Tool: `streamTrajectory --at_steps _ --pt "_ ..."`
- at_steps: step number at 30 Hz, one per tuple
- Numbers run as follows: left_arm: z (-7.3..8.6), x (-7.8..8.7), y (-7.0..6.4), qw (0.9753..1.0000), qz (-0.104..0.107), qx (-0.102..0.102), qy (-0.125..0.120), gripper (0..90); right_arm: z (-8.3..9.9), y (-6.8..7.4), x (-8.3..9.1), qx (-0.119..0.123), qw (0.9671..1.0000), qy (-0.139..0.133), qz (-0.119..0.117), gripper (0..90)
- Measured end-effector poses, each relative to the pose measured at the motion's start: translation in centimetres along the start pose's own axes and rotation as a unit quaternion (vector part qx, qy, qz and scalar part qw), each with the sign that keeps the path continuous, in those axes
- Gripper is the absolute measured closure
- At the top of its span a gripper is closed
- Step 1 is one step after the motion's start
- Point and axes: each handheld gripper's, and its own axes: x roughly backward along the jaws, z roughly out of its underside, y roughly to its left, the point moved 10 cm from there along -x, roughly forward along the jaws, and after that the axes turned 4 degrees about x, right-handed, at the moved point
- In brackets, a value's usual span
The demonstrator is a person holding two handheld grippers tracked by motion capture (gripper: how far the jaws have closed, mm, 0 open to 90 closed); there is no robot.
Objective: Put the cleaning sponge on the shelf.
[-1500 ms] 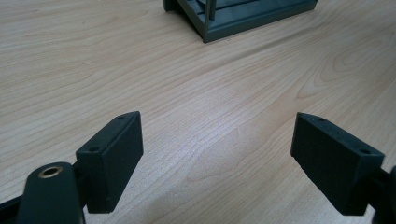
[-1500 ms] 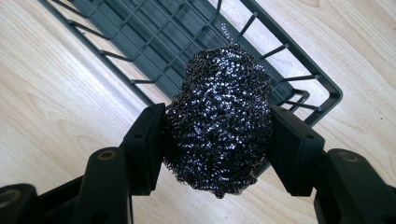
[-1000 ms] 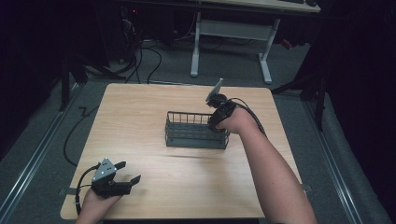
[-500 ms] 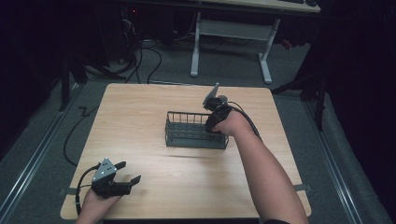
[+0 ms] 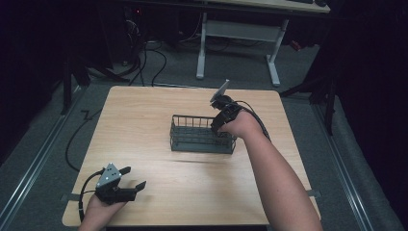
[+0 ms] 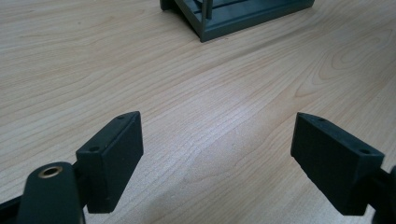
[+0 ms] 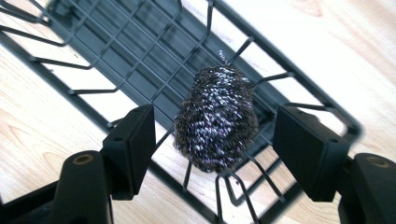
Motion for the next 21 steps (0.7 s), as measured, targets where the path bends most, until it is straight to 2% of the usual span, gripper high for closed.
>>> streamTrajectory --at_steps 2,4,8,12,13,15,16,18,20,21 --pt "0.0 0.0 0.0 1.0000 0.000 -0.001 0.001 17.4 0.2 0.1 0.7 -0.007 1.0000 -0.006 0.001 30.5" --pt "0.1 -0.1 0.0 1.0000 0.001 -0.002 0.005 17.4 0.3 0.0 1.3 0.001 0.9999 -0.014 0.004 30.7" --pt "0.1 -0.2 -0.1 0.9999 0.002 -0.006 0.009 17.2 1.2 0.2 2.3 0.000 0.9996 -0.025 0.011 30.7" --pt "0.1 -0.3 -0.2 0.9999 0.001 -0.008 0.008 17.2 2.2 0.2 2.8 0.002 0.9991 -0.038 0.020 30.3" --pt "0.1 -0.3 -0.2 0.9999 0.001 -0.008 0.009 17.2 2.9 0.3 3.0 0.001 0.9986 -0.047 0.024 30.4" --pt "0.0 -0.2 -0.2 0.9999 0.000 -0.009 0.007 17.1 3.2 0.4 3.1 -0.007 0.9986 -0.048 0.024 30.4" --pt "0.0 -0.2 -0.2 0.9999 0.001 -0.010 0.007 17.2 3.6 0.3 3.1 0.002 0.9983 -0.054 0.024 30.6" --pt "0.0 -0.2 -0.2 0.9999 0.001 -0.008 0.008 17.2 4.6 0.6 2.9 0.002 0.9980 -0.056 0.028 30.7" --pt "0.1 -0.2 -0.2 0.9999 0.002 -0.007 0.009 17.2 5.5 0.8 2.7 0.013 0.9978 -0.057 0.032 30.9" --pt "0.1 -0.3 -0.2 0.9999 0.002 -0.007 0.009 17.2 6.6 0.9 2.5 0.017 0.9975 -0.060 0.034 30.9"
